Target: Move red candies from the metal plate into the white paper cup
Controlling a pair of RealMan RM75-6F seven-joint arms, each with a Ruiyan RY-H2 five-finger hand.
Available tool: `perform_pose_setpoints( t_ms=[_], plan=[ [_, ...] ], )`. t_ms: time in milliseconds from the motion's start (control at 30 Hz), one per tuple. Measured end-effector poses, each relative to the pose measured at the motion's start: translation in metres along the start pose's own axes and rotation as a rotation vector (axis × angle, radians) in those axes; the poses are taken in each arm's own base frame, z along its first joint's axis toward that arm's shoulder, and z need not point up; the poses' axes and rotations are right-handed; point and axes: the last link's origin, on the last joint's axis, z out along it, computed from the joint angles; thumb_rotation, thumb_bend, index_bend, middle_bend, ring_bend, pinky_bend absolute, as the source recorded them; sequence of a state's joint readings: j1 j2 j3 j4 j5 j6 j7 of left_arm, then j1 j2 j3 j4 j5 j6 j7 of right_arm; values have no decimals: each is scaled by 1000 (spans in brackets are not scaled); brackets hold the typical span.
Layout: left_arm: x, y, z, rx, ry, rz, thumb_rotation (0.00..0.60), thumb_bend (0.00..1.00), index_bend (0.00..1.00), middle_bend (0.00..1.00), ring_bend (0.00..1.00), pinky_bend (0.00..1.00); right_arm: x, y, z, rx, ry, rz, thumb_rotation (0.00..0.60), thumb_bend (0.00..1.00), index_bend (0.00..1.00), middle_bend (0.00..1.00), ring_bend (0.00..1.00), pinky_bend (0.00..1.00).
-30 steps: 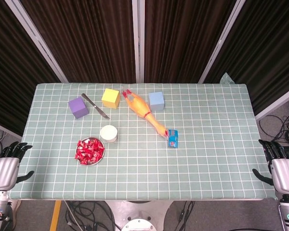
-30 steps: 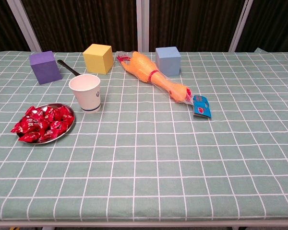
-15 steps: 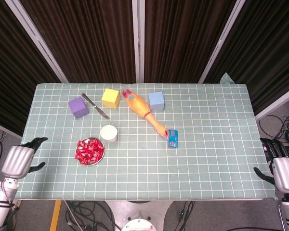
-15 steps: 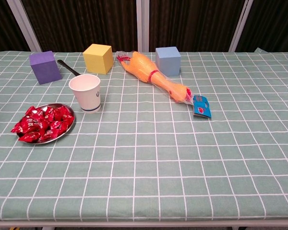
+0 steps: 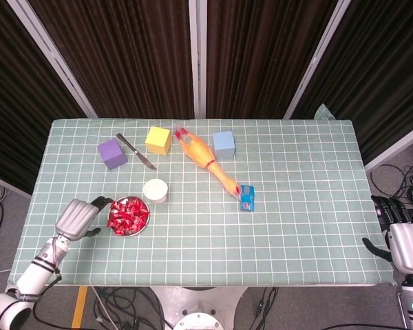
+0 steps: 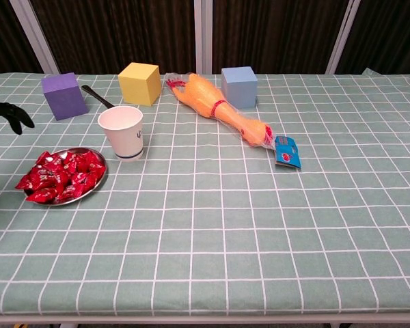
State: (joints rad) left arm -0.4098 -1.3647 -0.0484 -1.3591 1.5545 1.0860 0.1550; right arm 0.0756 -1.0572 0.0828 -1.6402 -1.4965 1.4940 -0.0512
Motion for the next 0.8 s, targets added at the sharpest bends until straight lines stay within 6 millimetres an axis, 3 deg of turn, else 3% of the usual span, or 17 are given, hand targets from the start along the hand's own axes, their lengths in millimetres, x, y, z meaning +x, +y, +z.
perform_pose_setpoints(
  t_ms=[300, 800],
  plan=[
    [-4, 19, 30, -26, -43, 42, 600, 241, 341, 388, 815, 1000, -5, -1, 3, 0, -15, 7, 600, 90, 118, 153, 112, 289],
    [-26, 39, 55, -14, -136, 78, 600, 248, 400, 430, 839, 1000, -9, 3, 5, -11, -34, 16, 600, 89, 118, 152, 112, 289]
  ],
)
